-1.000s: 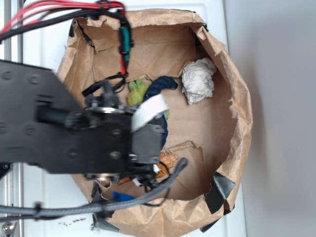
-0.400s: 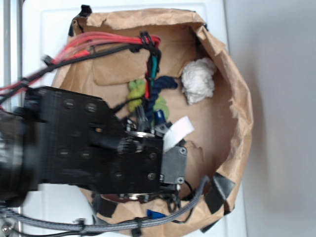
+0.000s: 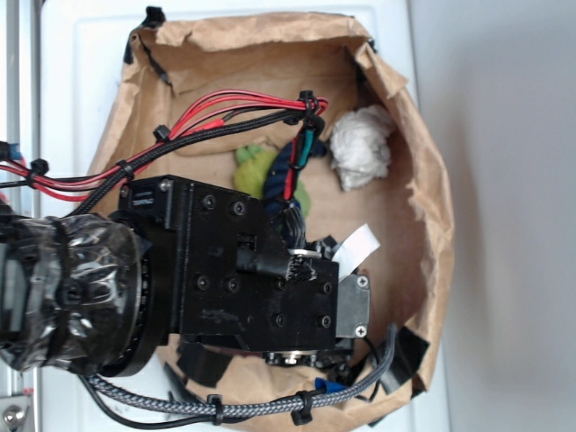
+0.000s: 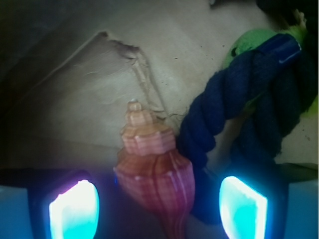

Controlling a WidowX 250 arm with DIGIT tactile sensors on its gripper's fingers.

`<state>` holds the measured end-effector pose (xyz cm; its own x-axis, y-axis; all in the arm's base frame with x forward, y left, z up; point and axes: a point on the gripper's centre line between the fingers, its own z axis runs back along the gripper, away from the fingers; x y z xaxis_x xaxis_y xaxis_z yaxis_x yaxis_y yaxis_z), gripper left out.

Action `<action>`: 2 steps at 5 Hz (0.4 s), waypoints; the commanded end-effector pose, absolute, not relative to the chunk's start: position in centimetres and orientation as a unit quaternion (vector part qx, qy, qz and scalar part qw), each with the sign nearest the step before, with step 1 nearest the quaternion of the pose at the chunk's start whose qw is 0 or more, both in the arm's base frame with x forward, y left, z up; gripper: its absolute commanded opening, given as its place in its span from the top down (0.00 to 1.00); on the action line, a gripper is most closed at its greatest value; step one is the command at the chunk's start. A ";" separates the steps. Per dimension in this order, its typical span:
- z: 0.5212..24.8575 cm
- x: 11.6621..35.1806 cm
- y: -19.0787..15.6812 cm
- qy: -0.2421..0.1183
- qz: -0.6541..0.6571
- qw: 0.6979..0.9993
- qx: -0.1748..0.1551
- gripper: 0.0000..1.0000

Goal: Grab the shell.

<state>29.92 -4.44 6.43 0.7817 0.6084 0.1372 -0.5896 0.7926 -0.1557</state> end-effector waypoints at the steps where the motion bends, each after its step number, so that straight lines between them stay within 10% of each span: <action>1: 7.4 31.8 -4.5 -0.140 0.318 0.936 -0.049 0.00; 2: 6.4 32.2 -4.4 -0.153 0.310 0.938 -0.034 0.00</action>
